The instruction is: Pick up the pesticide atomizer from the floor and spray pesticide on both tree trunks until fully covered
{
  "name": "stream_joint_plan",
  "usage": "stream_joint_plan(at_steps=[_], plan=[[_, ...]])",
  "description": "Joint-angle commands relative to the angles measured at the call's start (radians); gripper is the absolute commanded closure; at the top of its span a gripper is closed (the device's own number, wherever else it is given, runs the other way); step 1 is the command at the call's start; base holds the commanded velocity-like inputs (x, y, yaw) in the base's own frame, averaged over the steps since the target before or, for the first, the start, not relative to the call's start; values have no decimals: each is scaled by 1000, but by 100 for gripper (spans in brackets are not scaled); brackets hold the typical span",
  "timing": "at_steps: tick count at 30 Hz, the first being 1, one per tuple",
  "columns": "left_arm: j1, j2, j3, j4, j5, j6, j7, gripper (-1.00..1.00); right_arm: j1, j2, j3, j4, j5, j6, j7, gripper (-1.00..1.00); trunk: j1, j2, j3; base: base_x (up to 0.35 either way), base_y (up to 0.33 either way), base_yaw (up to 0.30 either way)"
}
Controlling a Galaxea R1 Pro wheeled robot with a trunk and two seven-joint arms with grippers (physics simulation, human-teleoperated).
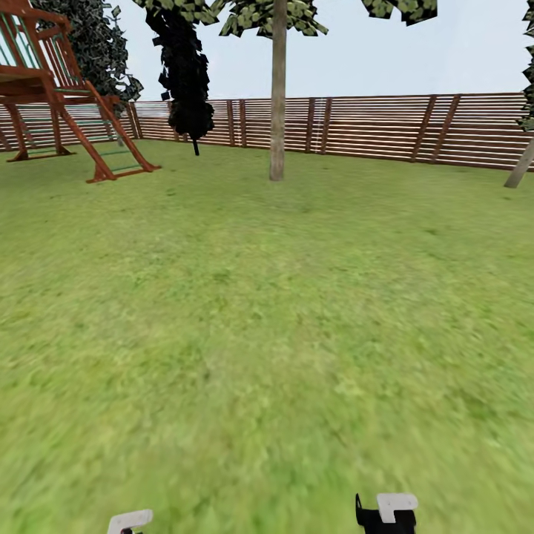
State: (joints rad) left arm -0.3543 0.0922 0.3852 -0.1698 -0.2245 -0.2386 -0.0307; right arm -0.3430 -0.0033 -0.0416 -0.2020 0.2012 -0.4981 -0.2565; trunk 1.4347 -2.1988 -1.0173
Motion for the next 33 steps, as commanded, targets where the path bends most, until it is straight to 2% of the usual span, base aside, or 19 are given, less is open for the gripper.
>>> stream_joint_plan(at_steps=[1,21,33], plan=[[-1,0,9,1,-9,-4,-3,100,-1,0,-4,1,10,-1,-5,-100,0,0,-1,338,90,0],[-1,0,9,1,-7,-4,-4,100,-1,2,-3,3,7,0,-4,-100,0,0,-1,338,90,-1],[-1,1,9,1,-7,-4,-3,100,-1,3,-3,3,7,0,-4,-100,0,0,3,338,38,-164]])
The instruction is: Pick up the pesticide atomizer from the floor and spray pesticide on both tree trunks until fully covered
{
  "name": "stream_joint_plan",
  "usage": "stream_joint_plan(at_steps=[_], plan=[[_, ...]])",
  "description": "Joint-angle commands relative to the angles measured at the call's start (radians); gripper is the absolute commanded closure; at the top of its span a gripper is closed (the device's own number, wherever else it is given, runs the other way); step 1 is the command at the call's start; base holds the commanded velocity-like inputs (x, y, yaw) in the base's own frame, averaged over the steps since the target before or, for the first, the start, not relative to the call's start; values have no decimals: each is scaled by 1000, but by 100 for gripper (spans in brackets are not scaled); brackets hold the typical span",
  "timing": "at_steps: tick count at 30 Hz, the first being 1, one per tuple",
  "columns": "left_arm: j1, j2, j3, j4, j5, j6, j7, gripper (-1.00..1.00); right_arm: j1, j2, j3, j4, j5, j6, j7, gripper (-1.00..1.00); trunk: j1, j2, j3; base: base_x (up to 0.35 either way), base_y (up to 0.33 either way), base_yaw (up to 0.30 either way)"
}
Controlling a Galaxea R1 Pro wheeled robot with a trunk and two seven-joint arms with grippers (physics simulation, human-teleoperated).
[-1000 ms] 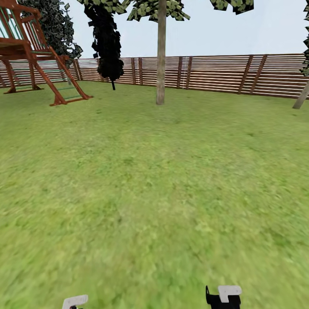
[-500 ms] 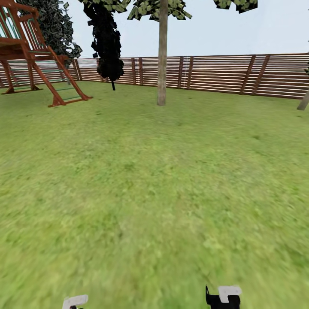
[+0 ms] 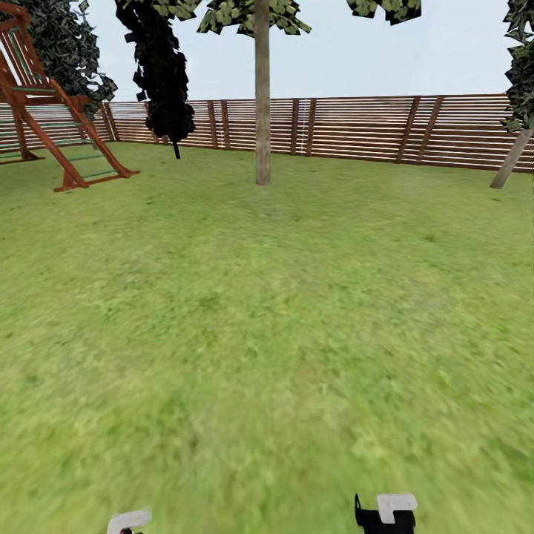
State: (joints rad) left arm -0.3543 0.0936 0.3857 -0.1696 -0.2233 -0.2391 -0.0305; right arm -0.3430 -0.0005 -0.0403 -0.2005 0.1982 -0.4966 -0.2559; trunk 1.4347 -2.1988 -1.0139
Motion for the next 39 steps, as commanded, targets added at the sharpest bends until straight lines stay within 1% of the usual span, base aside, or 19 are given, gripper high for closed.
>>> stream_joint_plan(at_steps=[1,39], plan=[[-1,0,9,1,-9,-4,-3,100,-1,0,-4,1,10,-2,-5,-100,0,0,-1,338,0,-13],[0,0,9,1,-7,-3,-4,100,-1,1,-4,2,11,-2,-5,-100,0,0,-1,339,0,-1]])
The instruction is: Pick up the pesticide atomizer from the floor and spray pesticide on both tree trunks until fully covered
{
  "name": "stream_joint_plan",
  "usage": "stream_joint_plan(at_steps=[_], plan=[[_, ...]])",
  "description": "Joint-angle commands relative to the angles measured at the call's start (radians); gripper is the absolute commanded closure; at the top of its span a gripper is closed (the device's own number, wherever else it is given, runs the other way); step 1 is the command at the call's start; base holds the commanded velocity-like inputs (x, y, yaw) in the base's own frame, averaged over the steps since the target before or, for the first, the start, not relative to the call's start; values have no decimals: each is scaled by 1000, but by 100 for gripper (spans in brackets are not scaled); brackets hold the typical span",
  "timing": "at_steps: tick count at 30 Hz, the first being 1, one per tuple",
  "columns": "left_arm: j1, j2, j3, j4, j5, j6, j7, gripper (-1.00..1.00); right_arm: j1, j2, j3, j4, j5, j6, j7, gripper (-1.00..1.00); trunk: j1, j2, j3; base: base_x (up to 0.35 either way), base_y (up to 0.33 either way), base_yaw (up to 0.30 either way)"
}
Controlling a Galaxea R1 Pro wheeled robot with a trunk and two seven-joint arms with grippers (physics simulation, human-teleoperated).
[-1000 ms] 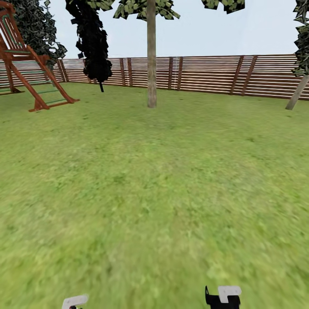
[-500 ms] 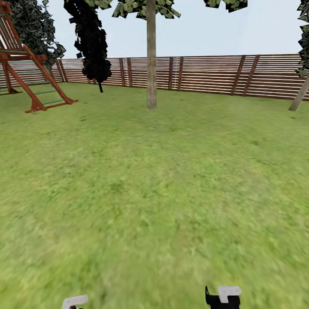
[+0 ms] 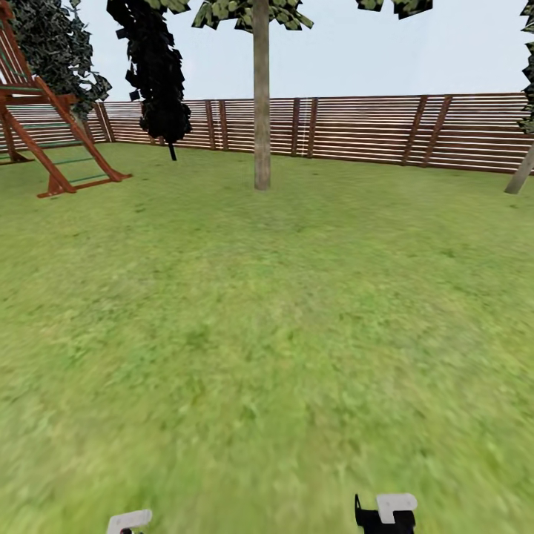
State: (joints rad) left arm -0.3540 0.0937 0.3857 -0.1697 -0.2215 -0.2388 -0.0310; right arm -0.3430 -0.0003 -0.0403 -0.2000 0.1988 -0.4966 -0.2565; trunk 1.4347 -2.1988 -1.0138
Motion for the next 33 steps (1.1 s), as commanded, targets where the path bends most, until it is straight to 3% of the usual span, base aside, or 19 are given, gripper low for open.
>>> stream_joint_plan(at_steps=[1,33], plan=[[-1,0,9,1,-9,-4,-4,100,-1,0,-4,2,10,-2,-5,-100,0,0,-1,339,0,0],[-1,0,9,1,-9,-4,-3,100,-1,-3,-4,4,13,-2,-4,-100,0,0,-1,339,0,0]])
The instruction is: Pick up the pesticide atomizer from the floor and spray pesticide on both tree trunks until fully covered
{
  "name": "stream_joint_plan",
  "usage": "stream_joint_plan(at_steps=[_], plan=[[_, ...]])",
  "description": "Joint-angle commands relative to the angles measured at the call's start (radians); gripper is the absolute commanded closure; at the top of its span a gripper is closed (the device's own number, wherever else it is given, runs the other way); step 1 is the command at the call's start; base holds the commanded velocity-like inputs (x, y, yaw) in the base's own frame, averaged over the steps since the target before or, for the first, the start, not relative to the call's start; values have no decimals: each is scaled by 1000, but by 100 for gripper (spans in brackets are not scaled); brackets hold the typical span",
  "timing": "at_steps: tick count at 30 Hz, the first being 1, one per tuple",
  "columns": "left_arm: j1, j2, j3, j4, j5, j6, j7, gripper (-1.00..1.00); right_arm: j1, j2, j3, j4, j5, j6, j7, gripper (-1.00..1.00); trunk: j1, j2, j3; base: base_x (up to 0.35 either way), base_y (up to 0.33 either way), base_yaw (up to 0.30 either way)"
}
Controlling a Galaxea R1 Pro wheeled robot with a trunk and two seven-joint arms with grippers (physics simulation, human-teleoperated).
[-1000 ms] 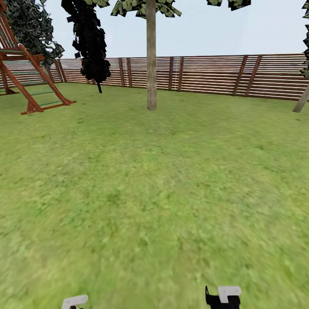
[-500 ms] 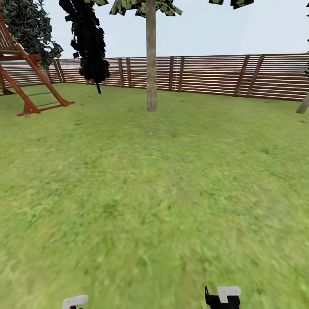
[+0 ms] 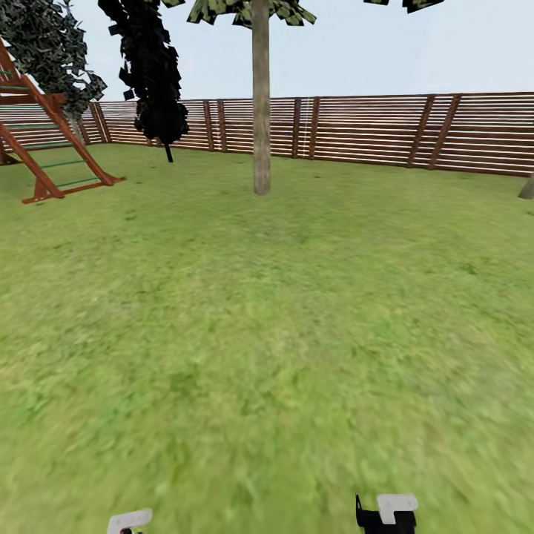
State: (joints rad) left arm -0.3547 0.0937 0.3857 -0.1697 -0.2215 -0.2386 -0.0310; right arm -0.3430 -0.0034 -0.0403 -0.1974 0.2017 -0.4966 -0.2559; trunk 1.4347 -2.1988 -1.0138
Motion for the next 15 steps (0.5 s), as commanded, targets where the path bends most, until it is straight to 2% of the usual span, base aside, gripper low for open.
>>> stream_joint_plan(at_steps=[1,15], plan=[[0,0,9,1,-9,-4,-4,100,-1,0,-4,1,11,-2,-5,-100,0,0,-1,339,0,0],[-1,0,9,1,-9,-4,-3,100,-1,0,-4,1,11,-2,-5,-100,0,0,-1,339,0,0]])
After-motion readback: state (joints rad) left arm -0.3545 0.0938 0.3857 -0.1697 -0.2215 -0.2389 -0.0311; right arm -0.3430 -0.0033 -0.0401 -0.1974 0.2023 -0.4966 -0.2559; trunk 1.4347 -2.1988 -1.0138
